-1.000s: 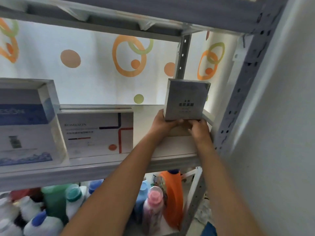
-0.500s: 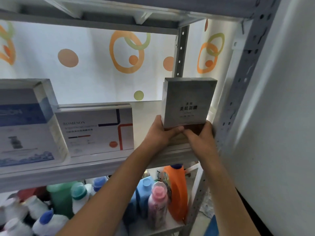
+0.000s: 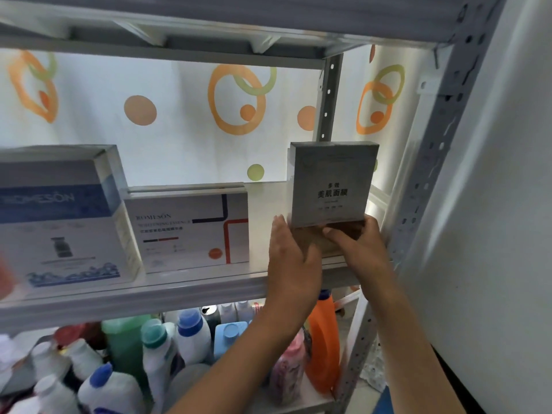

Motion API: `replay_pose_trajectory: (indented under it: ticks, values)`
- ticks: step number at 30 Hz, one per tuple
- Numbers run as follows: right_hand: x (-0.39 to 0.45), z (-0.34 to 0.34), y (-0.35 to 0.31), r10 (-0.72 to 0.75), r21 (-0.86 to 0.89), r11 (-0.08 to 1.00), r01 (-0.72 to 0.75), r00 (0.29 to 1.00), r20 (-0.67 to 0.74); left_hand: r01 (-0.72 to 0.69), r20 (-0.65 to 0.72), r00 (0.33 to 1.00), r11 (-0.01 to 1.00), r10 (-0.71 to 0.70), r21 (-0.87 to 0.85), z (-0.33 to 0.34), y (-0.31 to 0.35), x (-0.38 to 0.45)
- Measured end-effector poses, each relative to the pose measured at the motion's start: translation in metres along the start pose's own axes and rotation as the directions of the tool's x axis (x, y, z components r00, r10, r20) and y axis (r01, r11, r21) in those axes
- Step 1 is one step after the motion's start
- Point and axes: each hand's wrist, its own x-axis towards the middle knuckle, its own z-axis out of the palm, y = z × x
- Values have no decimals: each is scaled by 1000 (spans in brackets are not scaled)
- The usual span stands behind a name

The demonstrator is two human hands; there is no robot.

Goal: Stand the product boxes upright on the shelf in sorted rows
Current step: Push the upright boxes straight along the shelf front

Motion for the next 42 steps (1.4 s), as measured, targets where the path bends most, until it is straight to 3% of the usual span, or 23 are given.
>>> replay_pose_trajectory:
  ticks: [17, 36, 42]
  values:
    - [-4, 26, -1, -47, -61, 997, 49, 999, 24, -27, 67, 998, 979, 14, 200, -16, -8, -34]
    - [-15, 34, 3, -92, -99, 991, 91, 996, -4, -10, 60, 998, 985, -1, 173, -32, -12, -28]
    - [-16, 32, 1, -63, -35, 997, 63, 998, -5, -92, 29, 996, 970, 87, 224, -36, -11, -37]
